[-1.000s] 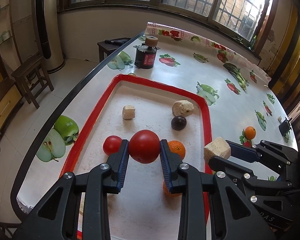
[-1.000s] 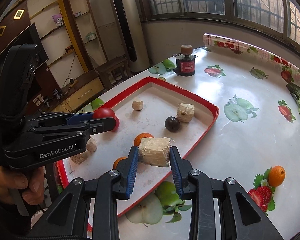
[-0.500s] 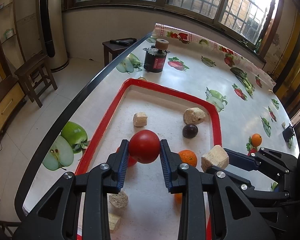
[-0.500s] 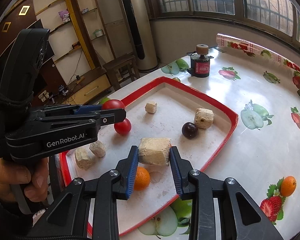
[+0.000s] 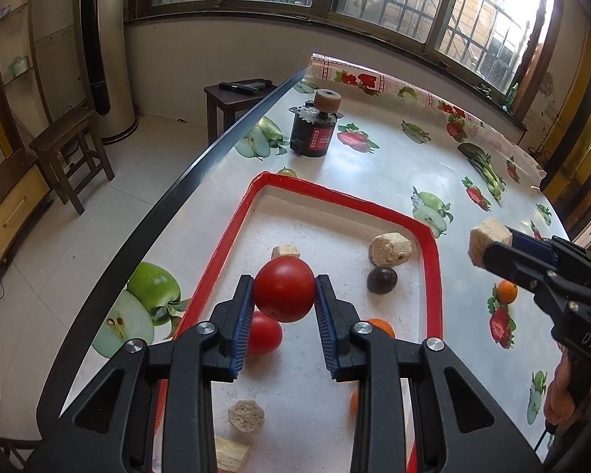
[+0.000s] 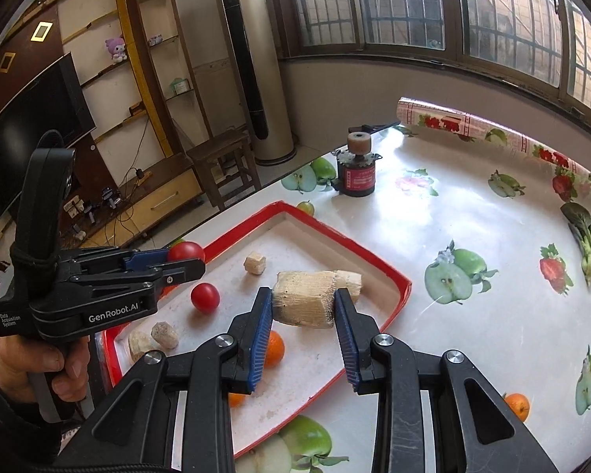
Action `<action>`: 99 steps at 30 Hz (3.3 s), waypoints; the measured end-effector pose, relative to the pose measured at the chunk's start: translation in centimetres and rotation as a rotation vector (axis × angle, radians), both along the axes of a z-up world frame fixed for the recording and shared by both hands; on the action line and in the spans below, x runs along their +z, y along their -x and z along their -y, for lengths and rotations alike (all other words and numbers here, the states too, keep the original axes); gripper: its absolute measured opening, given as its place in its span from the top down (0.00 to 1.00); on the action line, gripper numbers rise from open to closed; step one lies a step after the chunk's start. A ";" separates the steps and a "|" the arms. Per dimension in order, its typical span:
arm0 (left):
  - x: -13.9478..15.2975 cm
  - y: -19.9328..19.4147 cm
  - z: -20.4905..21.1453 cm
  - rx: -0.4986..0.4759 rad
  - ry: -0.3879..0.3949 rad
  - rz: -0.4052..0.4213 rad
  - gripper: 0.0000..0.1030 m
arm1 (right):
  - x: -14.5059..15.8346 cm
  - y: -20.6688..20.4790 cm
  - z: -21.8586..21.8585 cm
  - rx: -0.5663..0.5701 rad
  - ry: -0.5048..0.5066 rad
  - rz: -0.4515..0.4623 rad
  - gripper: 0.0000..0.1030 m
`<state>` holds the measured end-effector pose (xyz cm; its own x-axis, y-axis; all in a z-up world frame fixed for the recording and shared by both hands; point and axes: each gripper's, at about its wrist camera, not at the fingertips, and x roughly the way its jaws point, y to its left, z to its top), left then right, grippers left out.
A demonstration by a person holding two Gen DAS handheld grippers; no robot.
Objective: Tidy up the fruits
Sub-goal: 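Carry the tomato and cork block in both grippers over the red tray, then open left gripper to release the tomato while right gripper releases the cork block, then move left gripper to the yellow-green fruit while right gripper approaches the loose orange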
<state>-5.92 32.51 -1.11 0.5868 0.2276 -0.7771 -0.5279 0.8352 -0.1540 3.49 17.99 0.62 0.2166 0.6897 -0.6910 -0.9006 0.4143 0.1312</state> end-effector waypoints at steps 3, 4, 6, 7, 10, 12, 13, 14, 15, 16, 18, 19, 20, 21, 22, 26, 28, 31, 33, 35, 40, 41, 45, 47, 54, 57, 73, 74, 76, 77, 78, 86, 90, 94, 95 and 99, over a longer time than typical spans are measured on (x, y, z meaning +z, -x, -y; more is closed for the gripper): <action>0.4 -0.2 -0.4 0.002 -0.004 0.006 0.73 | 1.2 -1.7 0.5 -0.021 -0.018 -0.007 0.69; 0.6 -0.3 -0.5 0.001 -0.005 0.010 0.73 | 1.6 -2.3 0.7 -0.029 -0.023 -0.007 0.69; 0.9 -0.5 -0.8 0.000 -0.011 0.016 0.73 | 2.5 -3.2 0.9 -0.041 -0.029 0.001 0.69; 1.1 -0.6 -0.9 -0.002 -0.014 0.018 0.73 | 2.9 -3.6 1.0 -0.044 -0.033 0.001 0.69; 1.7 -0.9 -1.1 -0.009 -0.020 0.026 0.73 | 4.0 -4.6 1.3 -0.048 -0.048 -0.005 0.69; 1.9 -1.2 -1.4 -0.013 -0.017 0.030 0.73 | 4.5 -4.9 1.3 -0.052 -0.050 0.006 0.69; 1.9 -1.4 -1.6 -0.016 -0.010 0.032 0.73 | 4.7 -5.0 1.2 -0.053 -0.052 0.008 0.69; 1.8 -1.7 -1.8 -0.018 -0.001 0.032 0.73 | 4.8 -5.2 1.1 -0.051 -0.054 0.005 0.69; 1.6 -1.8 -1.8 -0.022 0.004 0.031 0.73 | 4.7 -5.3 0.9 -0.047 -0.054 -0.004 0.69; 1.5 -2.1 -1.7 -0.028 0.007 0.029 0.73 | 4.4 -5.3 0.7 -0.042 -0.051 -0.016 0.69; 1.0 -2.9 -1.7 -0.040 0.021 0.019 0.73 | 3.4 -4.8 0.1 -0.022 -0.034 -0.035 0.69; 0.7 -3.3 -1.6 -0.047 0.030 0.014 0.73 | 2.7 -4.4 -0.2 -0.009 -0.023 -0.042 0.69; 0.3 -3.8 -1.6 -0.053 0.038 0.007 0.73 | 1.9 -4.0 -0.7 0.003 -0.008 -0.051 0.69; 0.0 -4.2 -1.6 -0.057 0.040 -0.003 0.73 | 1.0 -3.5 -1.2 0.018 0.009 -0.061 0.69; -0.3 -4.7 -1.5 -0.059 0.038 -0.012 0.73 | 0.0 -3.0 -1.6 0.030 0.026 -0.071 0.69; -1.5 -6.1 -1.9 -0.058 0.048 -0.040 0.73 | -2.9 -1.8 -3.0 0.058 0.082 -0.079 0.69; -2.1 -6.8 -2.1 -0.058 0.053 -0.053 0.73 | -3.8 -1.7 -3.5 0.063 0.102 -0.084 0.69; -3.0 -7.6 -2.2 -0.062 0.058 -0.075 0.73 | -5.0 -1.5 -4.0 0.078 0.126 -0.098 0.69; -3.6 -8.1 -2.2 -0.065 0.060 -0.089 0.73 | -5.7 -1.2 -4.2 0.092 0.137 -0.103 0.69; -4.3 -8.4 -2.2 -0.069 0.064 -0.105 0.73 | -6.4 -0.9 -4.4 0.102 0.151 -0.104 0.69; -4.7 -8.7 -1.9 -0.074 0.042 -0.122 0.72 | -7.6 -0.9 -4.5 0.107 0.169 -0.118 0.66; -4.8 -8.8 -2.0 -0.074 0.042 -0.123 0.72 | -7.6 -1.0 -4.5 0.108 0.168 -0.122 0.66; -4.8 -8.9 -1.9 -0.080 0.030 -0.129 0.70 | -7.5 -1.0 -4.6 0.116 0.166 -0.123 0.66; -4.9 -9.1 -1.9 -0.073 0.029 -0.141 0.51 | -7.5 -1.0 -4.5 0.117 0.164 -0.121 0.66; -4.7 -8.9 -1.8 -0.066 0.019 -0.139 0.44 | -6.8 -1.2 -3.3 0.107 0.134 -0.131 0.60; -4.0 -8.8 -1.5 -0.072 0.002 -0.133 0.44 | -6.1 -1.3 -1.9 0.099 0.110 -0.128 0.59; -0.8 -13.4 -2.9 -0.079 -0.074 -0.139 0.44 | -3.7 -8.1 9.4 -0.208 0.011 -0.152 0.59; -0.7 -13.7 -3.1 -0.077 -0.082 -0.143 0.44 | -3.6 -8.4 10.0 -0.225 0.005 -0.153 0.59; -0.8 -14.6 -3.9 -0.077 -0.088 -0.162 0.44 | -3.4 -9.2 11.2 -0.258 -0.003 -0.152 0.59; -0.9 -15.1 -4.3 -0.075 -0.088 -0.177 0.44 | -3.4 -9.5 11.8 -0.277 -0.005 -0.152 0.59; -1.2 -15.7 -4.7 -0.077 -0.085 -0.194 0.44 | -3.4 -10.0 12.3 -0.294 -0.005 -0.155 0.59; -3.8 -18.1 -6.0 -0.096 -0.086 -0.303 0.44 | -4.8 -12.0 15.0 -0.388 0.030 -0.178 0.57; -5.1 -18.2 -6.2 -0.100 -0.085 -0.341 0.44 | -5.3 -12.3 15.5 -0.402 0.040 -0.186 0.57; -6.0 -18.1 -6.3 -0.105 -0.074 -0.346 0.44 | -5.9 -12.5 15.5 -0.405 0.056 -0.191 0.57; -6.0 -18.1 -6.4 -0.102 -0.069 -0.344 0.44 | -6.0 -12.5 15.6 -0.408 0.059 -0.193 0.57; -6.1 -18.3 -6.3 -0.097 -0.094 -0.345 0.53 | -6.8 -12.9 16.0 -0.427 0.068 -0.206 0.57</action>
